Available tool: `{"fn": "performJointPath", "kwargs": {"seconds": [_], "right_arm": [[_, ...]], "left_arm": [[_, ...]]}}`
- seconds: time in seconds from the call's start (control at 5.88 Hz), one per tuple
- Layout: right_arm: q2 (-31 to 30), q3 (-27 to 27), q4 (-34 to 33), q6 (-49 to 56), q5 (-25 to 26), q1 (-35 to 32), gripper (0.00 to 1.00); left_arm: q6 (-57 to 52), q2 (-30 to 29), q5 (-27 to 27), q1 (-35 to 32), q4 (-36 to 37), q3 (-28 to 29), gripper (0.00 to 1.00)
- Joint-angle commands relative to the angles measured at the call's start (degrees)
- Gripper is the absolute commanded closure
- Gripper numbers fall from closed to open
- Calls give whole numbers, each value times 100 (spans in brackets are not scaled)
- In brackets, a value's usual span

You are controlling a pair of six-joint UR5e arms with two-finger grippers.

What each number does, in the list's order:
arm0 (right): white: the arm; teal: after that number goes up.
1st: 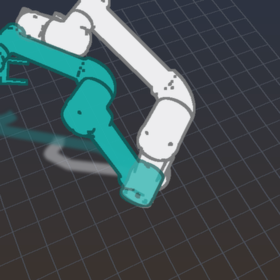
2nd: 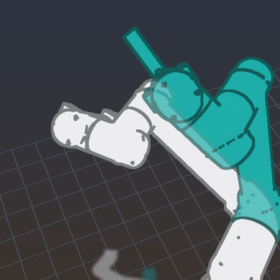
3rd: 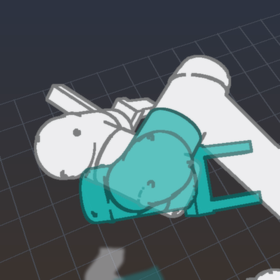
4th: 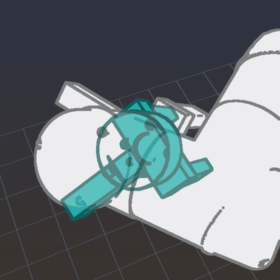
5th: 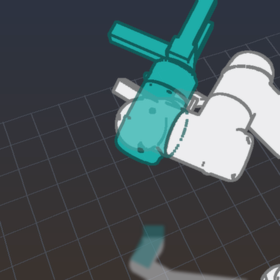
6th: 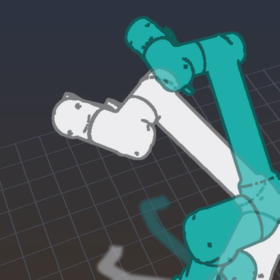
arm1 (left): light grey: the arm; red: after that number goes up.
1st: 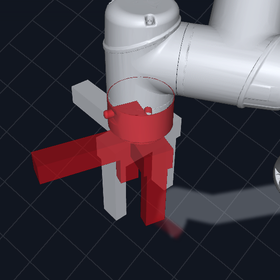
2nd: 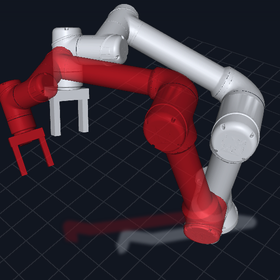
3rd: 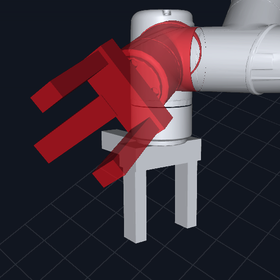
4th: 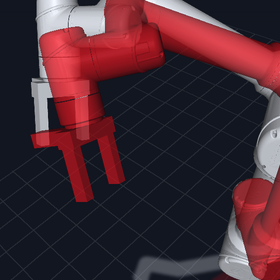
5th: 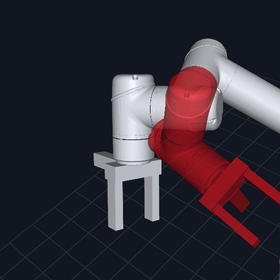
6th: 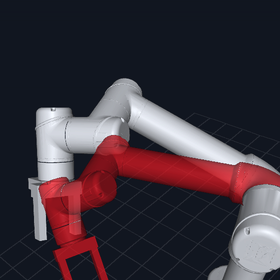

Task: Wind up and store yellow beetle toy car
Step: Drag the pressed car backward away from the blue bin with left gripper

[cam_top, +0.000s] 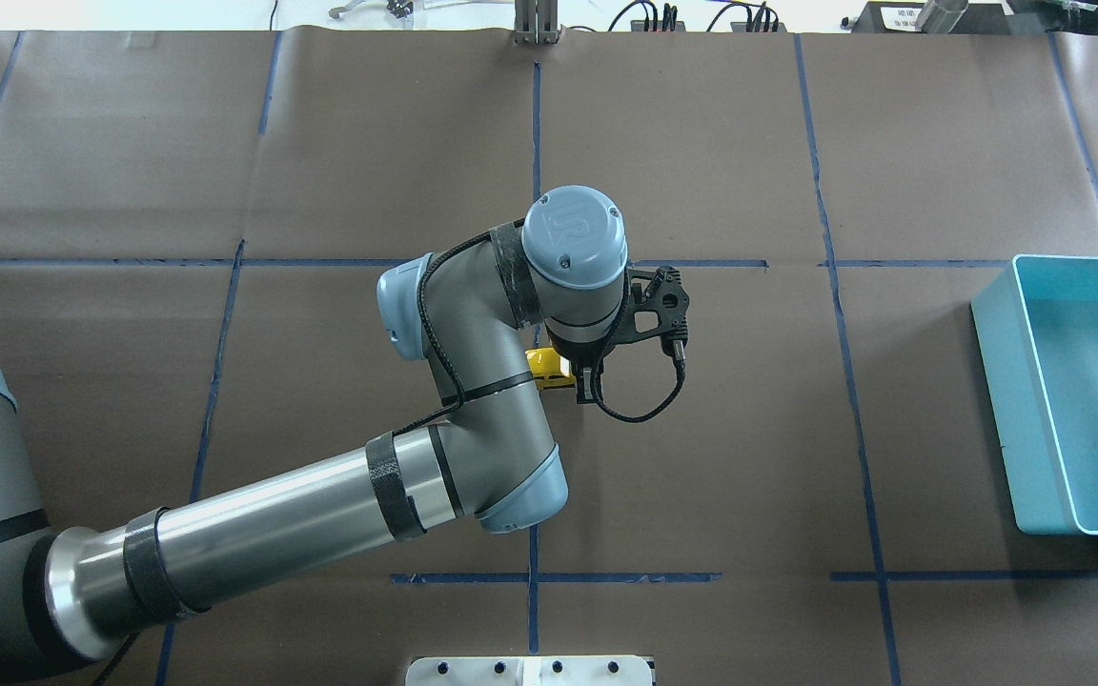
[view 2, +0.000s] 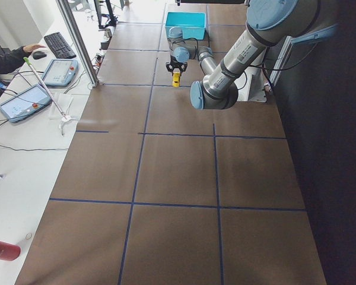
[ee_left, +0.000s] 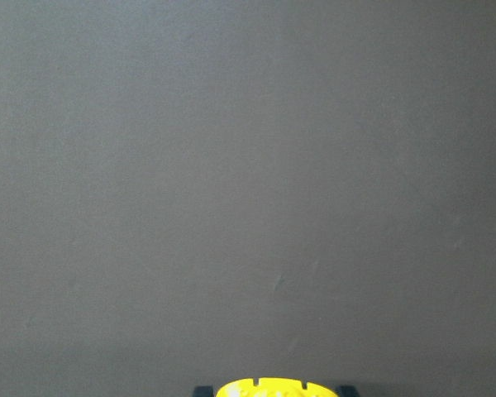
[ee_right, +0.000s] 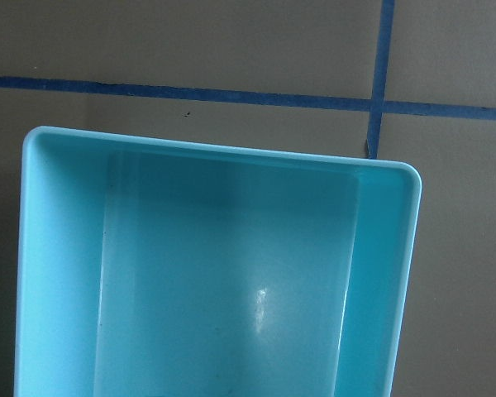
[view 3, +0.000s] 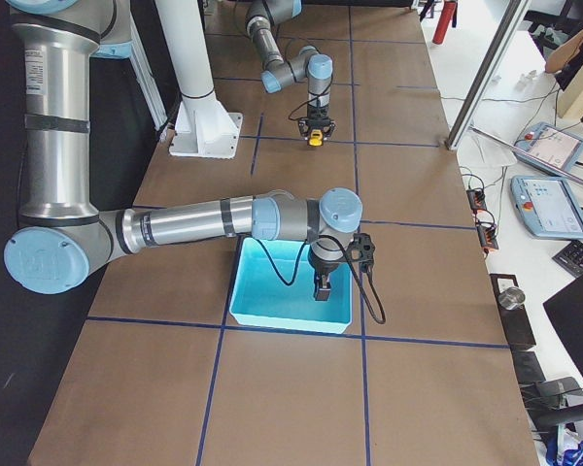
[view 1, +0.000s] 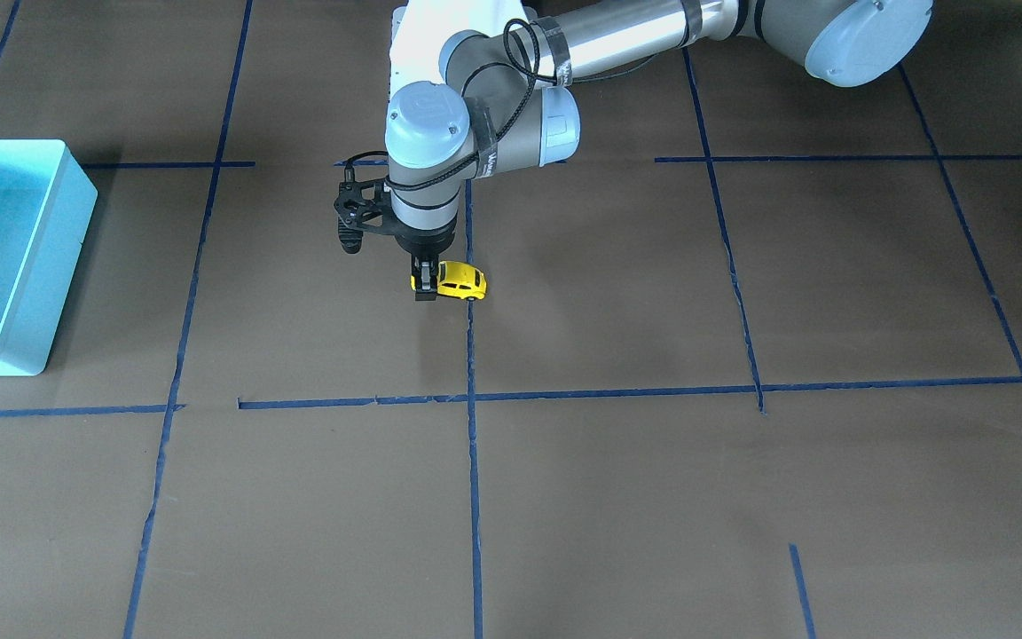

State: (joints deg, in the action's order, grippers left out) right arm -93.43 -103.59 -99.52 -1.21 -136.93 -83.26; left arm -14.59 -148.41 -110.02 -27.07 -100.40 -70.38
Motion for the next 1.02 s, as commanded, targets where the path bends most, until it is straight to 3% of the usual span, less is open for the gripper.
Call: {"fn": "performJointPath", "kwargs": {"seconds": [0.0, 0.85], "right_arm": [[-9, -3, -6, 15, 0, -6, 0], [-18, 6, -6, 7, 0, -6, 0]], "left_arm": [[0, 5, -1, 0, -32, 51, 98], [0, 102, 16, 0, -120, 42, 98]]}}
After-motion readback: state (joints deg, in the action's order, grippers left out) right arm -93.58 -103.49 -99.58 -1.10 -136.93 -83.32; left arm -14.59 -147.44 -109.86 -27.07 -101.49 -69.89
